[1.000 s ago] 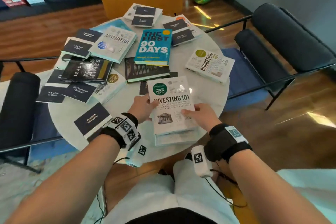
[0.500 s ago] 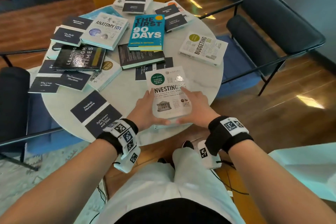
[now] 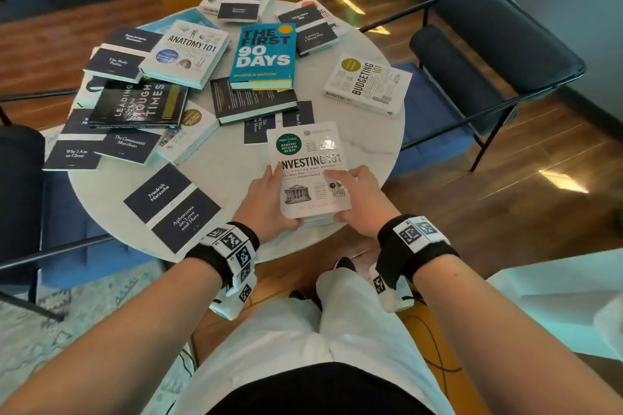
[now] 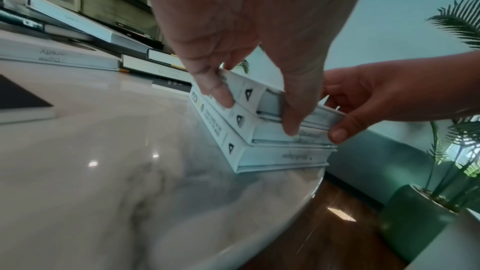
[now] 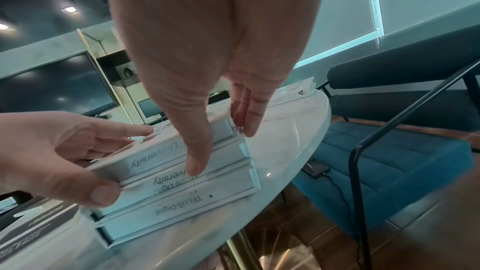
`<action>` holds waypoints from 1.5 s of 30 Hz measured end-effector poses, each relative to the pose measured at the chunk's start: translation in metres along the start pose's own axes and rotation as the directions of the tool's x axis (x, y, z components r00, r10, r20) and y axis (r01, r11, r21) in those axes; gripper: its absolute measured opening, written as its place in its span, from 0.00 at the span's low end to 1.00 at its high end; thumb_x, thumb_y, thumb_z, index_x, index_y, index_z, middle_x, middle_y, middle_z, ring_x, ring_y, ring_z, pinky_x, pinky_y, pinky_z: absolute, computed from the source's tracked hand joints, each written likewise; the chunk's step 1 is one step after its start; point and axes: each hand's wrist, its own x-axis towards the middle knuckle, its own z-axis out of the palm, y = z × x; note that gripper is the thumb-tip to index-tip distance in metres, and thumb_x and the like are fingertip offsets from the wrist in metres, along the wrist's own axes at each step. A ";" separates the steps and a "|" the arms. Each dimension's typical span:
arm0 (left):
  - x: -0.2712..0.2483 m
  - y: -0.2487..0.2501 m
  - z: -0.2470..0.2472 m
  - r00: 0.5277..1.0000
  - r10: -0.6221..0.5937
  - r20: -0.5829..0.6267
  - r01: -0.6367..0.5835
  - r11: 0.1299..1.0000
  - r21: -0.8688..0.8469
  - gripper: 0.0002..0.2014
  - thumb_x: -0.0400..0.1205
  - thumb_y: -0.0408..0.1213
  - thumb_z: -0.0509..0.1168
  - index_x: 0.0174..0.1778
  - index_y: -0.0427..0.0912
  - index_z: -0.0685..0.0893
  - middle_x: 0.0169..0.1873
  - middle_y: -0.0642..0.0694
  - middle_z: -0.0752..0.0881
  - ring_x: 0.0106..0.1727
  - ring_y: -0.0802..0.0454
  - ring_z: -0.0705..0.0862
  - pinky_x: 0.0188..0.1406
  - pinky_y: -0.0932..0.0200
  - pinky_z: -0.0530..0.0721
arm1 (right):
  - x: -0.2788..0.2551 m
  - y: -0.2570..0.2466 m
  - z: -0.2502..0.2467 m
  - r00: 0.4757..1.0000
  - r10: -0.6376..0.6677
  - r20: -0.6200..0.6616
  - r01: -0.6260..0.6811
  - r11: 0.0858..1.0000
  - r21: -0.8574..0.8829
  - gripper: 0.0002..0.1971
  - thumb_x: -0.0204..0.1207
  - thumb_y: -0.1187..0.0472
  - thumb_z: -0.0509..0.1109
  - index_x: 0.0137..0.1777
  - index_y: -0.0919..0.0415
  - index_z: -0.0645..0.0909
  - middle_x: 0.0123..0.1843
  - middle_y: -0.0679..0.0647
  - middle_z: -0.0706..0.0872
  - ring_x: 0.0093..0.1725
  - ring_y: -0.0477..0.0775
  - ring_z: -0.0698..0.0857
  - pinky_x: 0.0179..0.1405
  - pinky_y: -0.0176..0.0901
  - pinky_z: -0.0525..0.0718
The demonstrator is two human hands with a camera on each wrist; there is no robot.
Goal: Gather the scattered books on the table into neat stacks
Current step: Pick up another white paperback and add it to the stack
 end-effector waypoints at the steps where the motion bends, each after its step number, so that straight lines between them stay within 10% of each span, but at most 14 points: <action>1: 0.000 -0.002 0.000 1.000 -0.007 0.007 0.007 1.000 0.002 0.62 0.55 0.66 0.74 0.83 0.53 0.52 0.74 0.45 0.71 0.72 0.42 0.73 0.70 0.40 0.76 | 0.000 0.001 -0.002 1.000 -0.004 0.012 0.004 1.000 0.007 0.43 0.68 0.58 0.79 0.79 0.43 0.61 0.70 0.55 0.63 0.72 0.58 0.69 0.73 0.51 0.75; 8: 0.003 0.018 -0.022 0.959 -0.226 0.173 0.284 0.807 -0.518 0.50 0.75 0.63 0.64 0.85 0.43 0.47 0.77 0.52 0.69 0.75 0.48 0.72 0.73 0.46 0.73 | 0.027 -0.001 -0.010 0.960 0.280 -0.019 -0.246 0.871 0.426 0.53 0.66 0.36 0.75 0.84 0.56 0.53 0.78 0.58 0.67 0.76 0.58 0.71 0.75 0.57 0.72; 14: 0.022 0.028 -0.022 0.951 -0.257 0.171 0.303 0.887 -0.350 0.21 0.83 0.50 0.64 0.71 0.46 0.78 0.65 0.45 0.85 0.52 0.50 0.82 0.50 0.58 0.78 | 0.042 -0.005 -0.004 0.947 0.287 0.144 -0.319 0.793 0.519 0.17 0.77 0.50 0.70 0.62 0.56 0.83 0.62 0.52 0.88 0.49 0.47 0.86 0.41 0.33 0.78; 31: 0.088 0.098 0.015 0.960 -0.204 0.194 0.262 0.901 -0.346 0.24 0.81 0.51 0.67 0.70 0.45 0.77 0.65 0.44 0.85 0.60 0.45 0.86 0.55 0.51 0.85 | 0.060 0.068 -0.066 0.899 0.431 0.081 -0.392 0.705 0.591 0.09 0.74 0.59 0.72 0.54 0.57 0.82 0.52 0.51 0.87 0.49 0.53 0.85 0.40 0.38 0.80; 35: 0.107 0.099 0.013 0.949 -0.270 0.165 0.314 0.863 -0.396 0.24 0.80 0.51 0.68 0.70 0.44 0.78 0.64 0.45 0.85 0.60 0.46 0.85 0.57 0.52 0.83 | 0.085 0.073 -0.073 0.911 0.403 0.084 -0.377 0.735 0.564 0.09 0.73 0.57 0.73 0.52 0.55 0.85 0.56 0.54 0.90 0.50 0.53 0.87 0.50 0.43 0.84; 42: 0.132 0.096 0.004 0.906 -0.385 0.174 0.421 0.788 -0.449 0.23 0.80 0.51 0.68 0.68 0.46 0.80 0.64 0.47 0.85 0.62 0.48 0.84 0.57 0.56 0.78 | 0.118 0.084 -0.094 0.935 0.291 0.203 -0.352 0.827 0.438 0.09 0.73 0.47 0.73 0.46 0.51 0.84 0.50 0.49 0.90 0.43 0.47 0.86 0.37 0.38 0.80; 45: 0.152 0.102 -0.013 0.874 -0.486 0.012 0.457 0.813 -0.361 0.43 0.73 0.69 0.62 0.77 0.42 0.70 0.73 0.40 0.77 0.73 0.40 0.75 0.70 0.45 0.74 | 0.137 0.094 -0.114 0.937 0.318 0.141 -0.348 0.870 0.349 0.24 0.73 0.32 0.63 0.51 0.52 0.83 0.48 0.48 0.89 0.41 0.46 0.83 0.41 0.44 0.77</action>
